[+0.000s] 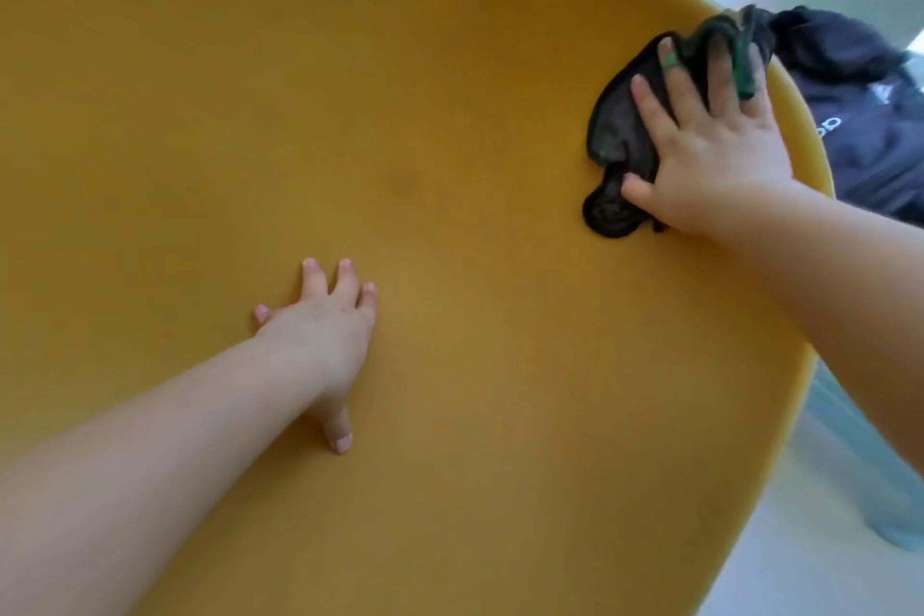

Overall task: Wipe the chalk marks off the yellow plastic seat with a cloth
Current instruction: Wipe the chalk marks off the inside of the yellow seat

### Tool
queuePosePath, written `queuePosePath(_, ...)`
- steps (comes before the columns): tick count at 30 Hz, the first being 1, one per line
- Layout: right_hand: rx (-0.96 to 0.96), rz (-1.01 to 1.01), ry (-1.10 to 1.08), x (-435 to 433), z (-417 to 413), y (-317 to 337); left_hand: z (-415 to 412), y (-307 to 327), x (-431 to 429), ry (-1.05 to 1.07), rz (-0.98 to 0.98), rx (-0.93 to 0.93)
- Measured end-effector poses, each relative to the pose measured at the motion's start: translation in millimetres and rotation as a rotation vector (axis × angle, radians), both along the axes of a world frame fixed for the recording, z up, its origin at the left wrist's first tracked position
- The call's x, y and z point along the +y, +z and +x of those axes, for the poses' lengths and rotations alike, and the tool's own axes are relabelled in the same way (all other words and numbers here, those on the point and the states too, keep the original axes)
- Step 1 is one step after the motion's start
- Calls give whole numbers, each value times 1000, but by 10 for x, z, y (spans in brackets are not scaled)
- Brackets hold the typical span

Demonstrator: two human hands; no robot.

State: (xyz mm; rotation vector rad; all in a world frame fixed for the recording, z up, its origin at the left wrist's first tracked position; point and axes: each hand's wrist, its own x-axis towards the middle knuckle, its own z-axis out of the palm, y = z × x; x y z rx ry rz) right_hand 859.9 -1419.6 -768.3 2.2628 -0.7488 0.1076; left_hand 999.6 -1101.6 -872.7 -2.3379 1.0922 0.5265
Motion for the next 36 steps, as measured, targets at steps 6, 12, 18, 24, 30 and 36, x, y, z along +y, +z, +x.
queuePosePath(6, 298, 426, -43, 875, -733, -653, -67, 45, 29, 25, -26, 6)
queuePosePath(12, 633, 886, 302, 2103, -1047, -1127, -110, 104, 338, 46, -149, -37)
queuePosePath(18, 295, 318, -157, 849, -978, -643, -187, -4, 912, 67, -149, -177)
queuePosePath(24, -68, 652, -179, 1519, 429, -1292, -85, 119, 1583, 85, -58, -161)
queuePosePath(30, -173, 991, 112, 2783, 1263, -1547, -179, 399, 2063, 24, 15, 19)
queuePosePath(36, 478, 1212, 649, 3496, -256, -1417, -359, 730, 2547, 66, 149, 153)
